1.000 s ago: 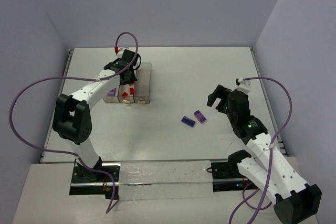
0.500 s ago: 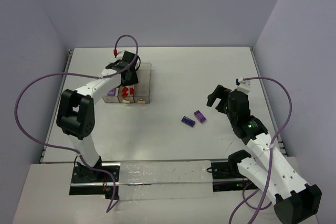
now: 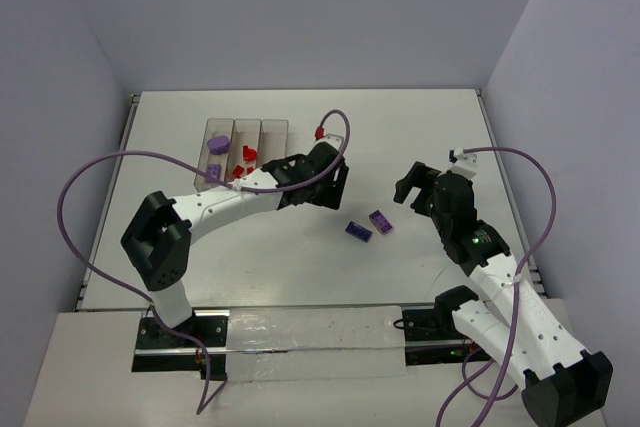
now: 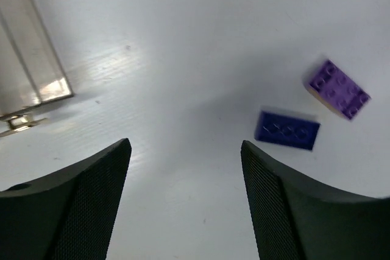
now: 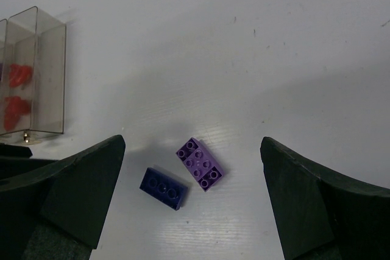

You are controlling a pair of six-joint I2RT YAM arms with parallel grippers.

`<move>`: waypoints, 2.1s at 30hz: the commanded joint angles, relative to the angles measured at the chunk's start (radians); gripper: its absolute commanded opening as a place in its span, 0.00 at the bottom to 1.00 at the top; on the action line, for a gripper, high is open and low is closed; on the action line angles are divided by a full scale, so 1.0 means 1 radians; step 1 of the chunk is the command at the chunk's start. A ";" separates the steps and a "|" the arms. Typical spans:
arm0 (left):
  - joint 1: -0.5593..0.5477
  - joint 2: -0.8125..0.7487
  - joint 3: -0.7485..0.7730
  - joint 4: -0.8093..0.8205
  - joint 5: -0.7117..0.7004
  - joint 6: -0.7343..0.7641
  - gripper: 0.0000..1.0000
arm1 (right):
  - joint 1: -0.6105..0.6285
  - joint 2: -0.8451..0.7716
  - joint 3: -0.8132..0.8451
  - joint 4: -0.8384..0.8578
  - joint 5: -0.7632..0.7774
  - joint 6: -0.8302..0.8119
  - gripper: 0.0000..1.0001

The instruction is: Sort the legos into containers by color

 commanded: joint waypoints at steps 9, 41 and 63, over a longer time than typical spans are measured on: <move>-0.161 0.155 0.104 0.060 0.172 0.031 0.99 | 0.002 -0.064 0.027 0.008 0.079 -0.007 1.00; -0.211 0.373 0.223 0.054 0.058 0.057 0.95 | 0.002 -0.093 0.025 0.002 0.073 -0.013 1.00; -0.154 0.247 0.140 0.052 -0.041 0.013 0.35 | 0.002 -0.100 0.019 0.002 0.068 -0.019 1.00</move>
